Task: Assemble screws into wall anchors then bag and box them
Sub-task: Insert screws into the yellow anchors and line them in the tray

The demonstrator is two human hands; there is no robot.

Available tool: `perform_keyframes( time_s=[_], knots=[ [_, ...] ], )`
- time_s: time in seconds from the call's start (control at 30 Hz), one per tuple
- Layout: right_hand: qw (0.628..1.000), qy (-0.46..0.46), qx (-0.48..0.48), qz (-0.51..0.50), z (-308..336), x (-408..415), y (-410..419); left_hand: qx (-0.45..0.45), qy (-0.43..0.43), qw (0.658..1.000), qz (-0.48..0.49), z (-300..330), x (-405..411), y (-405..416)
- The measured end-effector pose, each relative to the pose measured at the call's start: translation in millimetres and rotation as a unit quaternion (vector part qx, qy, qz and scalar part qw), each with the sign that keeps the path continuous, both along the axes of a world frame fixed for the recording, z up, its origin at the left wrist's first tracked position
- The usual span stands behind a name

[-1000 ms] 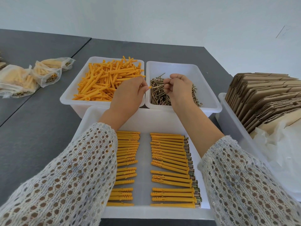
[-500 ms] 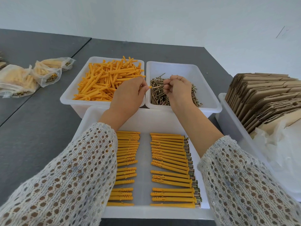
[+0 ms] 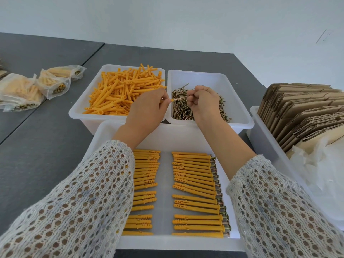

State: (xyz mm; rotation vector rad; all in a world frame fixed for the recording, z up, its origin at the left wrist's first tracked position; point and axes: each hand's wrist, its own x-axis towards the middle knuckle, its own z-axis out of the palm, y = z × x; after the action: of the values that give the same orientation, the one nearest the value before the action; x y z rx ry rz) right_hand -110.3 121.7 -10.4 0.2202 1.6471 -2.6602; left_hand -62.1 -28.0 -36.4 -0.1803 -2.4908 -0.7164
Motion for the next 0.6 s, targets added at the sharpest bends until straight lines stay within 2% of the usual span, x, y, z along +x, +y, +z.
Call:
perform_keyframes(
  time_s=[0.37,0.6],
  knots=[
    [0.998,0.026,0.062,-0.005,-3.1,-1.7,-1.3,-0.003,0.009,1.000,0.006,-3.4,-1.9,-0.4],
    [0.990,0.048,0.116,0.057,-4.7,2.9,-6.5,0.010,0.009,1.000,-0.002,-3.6,-3.3,-1.4]
  ],
)
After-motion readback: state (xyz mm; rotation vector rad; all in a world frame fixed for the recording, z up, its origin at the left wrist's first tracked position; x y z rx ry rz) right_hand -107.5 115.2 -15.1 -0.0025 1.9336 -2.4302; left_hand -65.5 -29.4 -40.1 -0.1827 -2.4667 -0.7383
